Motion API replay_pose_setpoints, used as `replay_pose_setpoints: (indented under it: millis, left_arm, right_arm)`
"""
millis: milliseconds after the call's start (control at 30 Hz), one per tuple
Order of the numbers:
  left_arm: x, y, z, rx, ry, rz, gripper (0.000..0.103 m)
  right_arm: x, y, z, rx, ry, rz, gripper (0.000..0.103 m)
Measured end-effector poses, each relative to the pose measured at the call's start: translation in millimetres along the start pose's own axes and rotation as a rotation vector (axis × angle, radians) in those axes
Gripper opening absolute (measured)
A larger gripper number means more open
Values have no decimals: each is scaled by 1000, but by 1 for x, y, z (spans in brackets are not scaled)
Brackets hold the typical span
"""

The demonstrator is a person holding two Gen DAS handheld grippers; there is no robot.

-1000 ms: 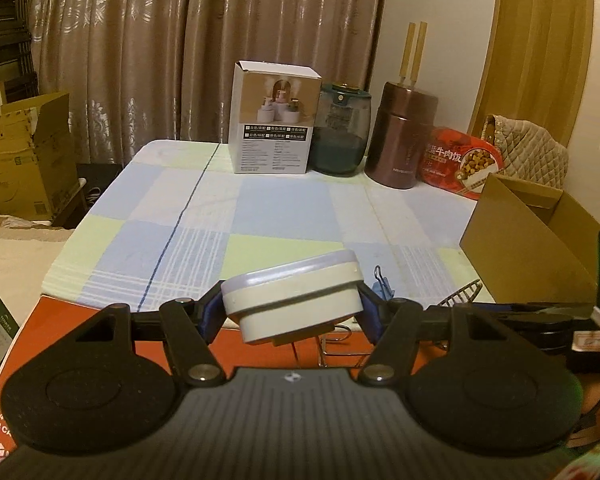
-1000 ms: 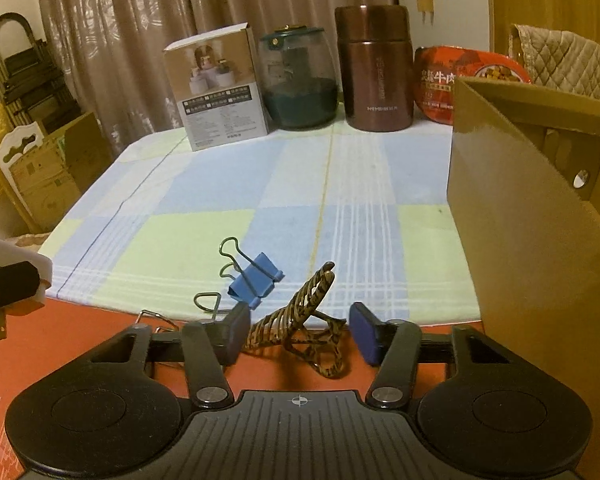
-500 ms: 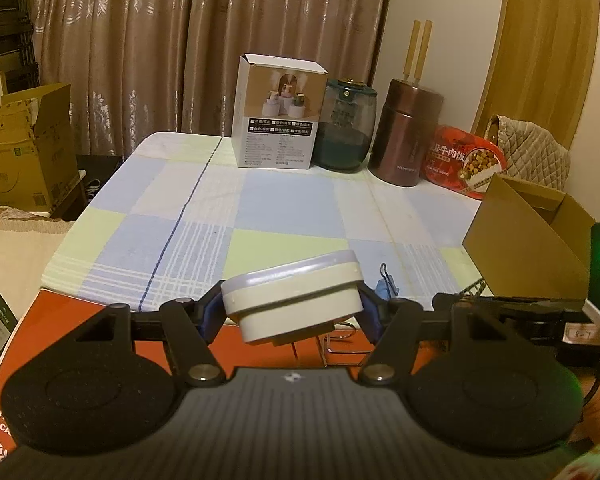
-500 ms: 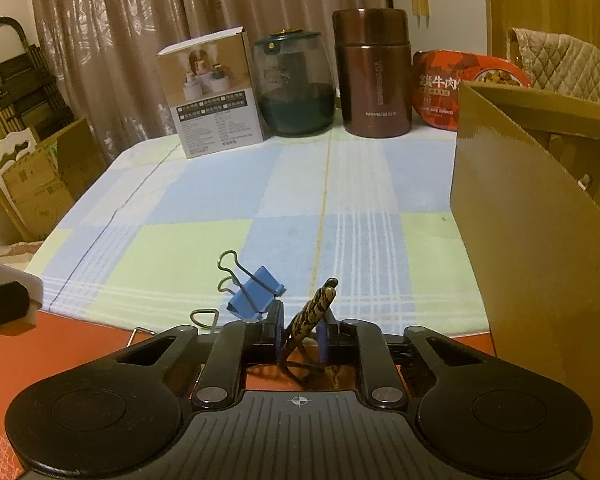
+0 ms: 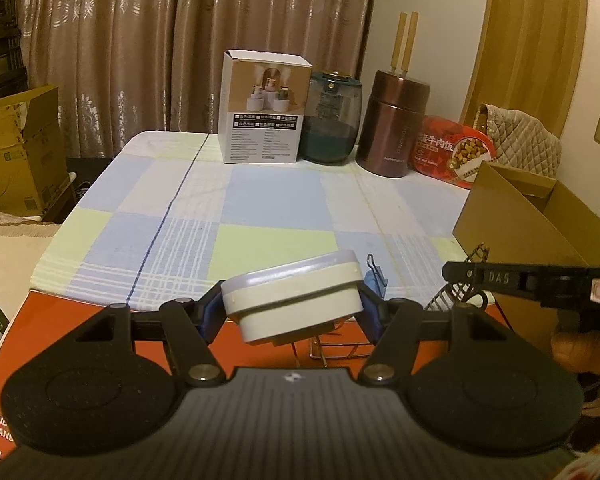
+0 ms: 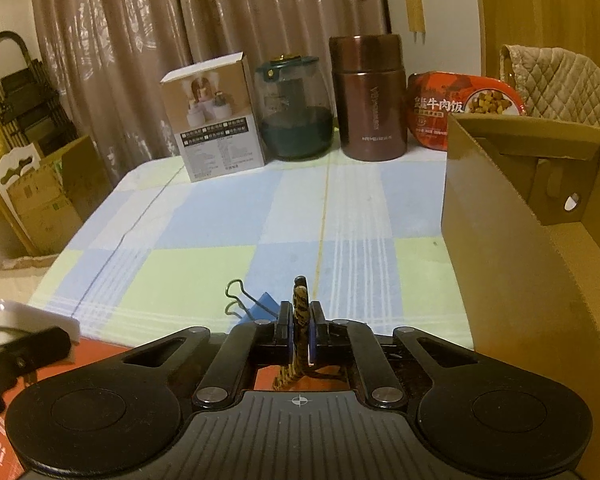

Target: Organize rigid objects

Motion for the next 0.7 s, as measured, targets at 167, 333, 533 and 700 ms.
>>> replay_pose_setpoints:
  millis: [167, 333, 533, 700]
  left_arm:
    - [1, 0, 2, 6, 14, 2, 61]
    - [0, -1, 6, 10, 32, 6, 61]
    - [0, -9, 15, 19, 56, 19, 61]
    - [-2, -19, 24, 26, 81, 34, 61]
  right_arm:
    - [-8, -12, -5, -18, 7, 29, 3]
    - [-15, -27, -10, -42, 13, 54, 3]
    - [-23, -46, -16, -58, -5, 88, 3]
    - [-22, -63, -17, -59, -4, 92, 3]
Point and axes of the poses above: each gripper's, at about its wrist camera, not at the fingertips, and y roughly the way its jaws point, z to its right, x to its underside, the point moved 5 cm from there along y, roughly the way its jaws point, and after that the axes turned 9 degrees about z, right-handed, at the moved point
